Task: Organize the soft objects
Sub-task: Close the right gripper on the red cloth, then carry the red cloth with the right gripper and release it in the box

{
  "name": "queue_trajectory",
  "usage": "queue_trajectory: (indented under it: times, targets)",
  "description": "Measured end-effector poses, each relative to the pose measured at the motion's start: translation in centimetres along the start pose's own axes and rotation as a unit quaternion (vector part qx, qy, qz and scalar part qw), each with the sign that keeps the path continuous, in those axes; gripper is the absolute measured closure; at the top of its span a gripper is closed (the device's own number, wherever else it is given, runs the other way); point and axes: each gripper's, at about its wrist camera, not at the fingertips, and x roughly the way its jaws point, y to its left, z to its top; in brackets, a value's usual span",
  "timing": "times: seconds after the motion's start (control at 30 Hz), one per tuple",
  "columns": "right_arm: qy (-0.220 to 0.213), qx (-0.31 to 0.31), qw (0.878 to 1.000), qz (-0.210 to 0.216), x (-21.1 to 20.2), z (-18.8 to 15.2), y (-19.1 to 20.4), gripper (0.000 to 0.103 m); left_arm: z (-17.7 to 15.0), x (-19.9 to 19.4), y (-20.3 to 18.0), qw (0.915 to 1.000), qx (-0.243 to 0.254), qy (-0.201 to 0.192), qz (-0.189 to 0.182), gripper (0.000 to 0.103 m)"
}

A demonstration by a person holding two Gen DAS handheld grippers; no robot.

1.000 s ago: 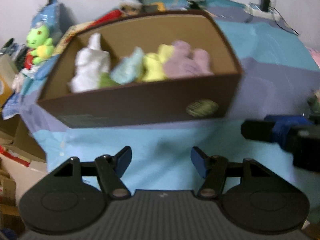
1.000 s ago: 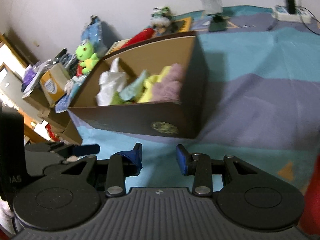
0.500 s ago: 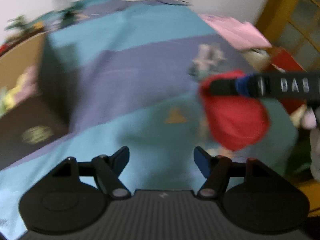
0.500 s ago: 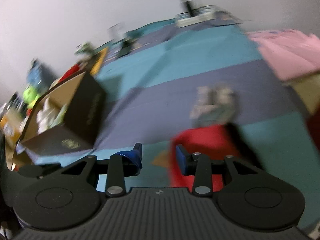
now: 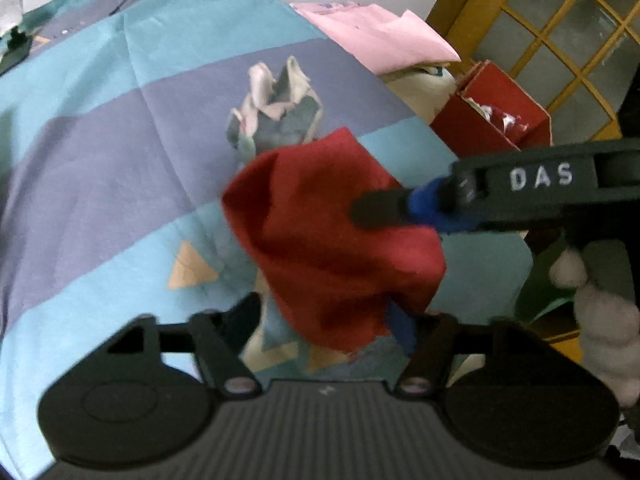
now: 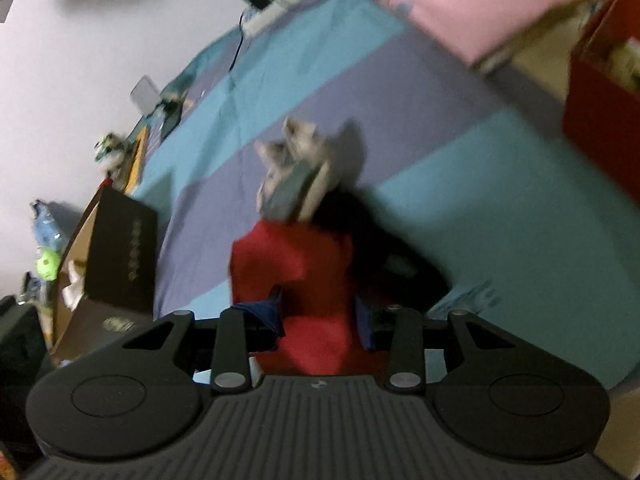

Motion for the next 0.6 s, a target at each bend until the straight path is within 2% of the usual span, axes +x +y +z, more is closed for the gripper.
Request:
queue_trajectory:
  times: [0.07,0.23,0.4,0.6]
  targets:
    - [0.021,-0.001,1.0,0.016,0.6,-0.5,0.7,0.081,-0.1,0.1,0.2,1.0,0.0,0.003,-0.007,0.061]
    - [0.063,-0.032,0.997,0.044,2.2,-1.4,3.8,0.082,-0.8,-1.5,1.4,0.9999,-0.002,-0.011,-0.007,0.077]
    - [0.086,-0.069,0.991,0.073,3.4,-1.4,7.1,0.082,-2.4,-4.9,3.4,0.9992,-0.008,-0.038,0.008,0.079]
    - [0.09,-0.118,0.98,0.131,3.5,-1.3,12.9,0.081,-4.1,-11.5,7.0,0.9935,-0.031,-0.102,0.04,0.079]
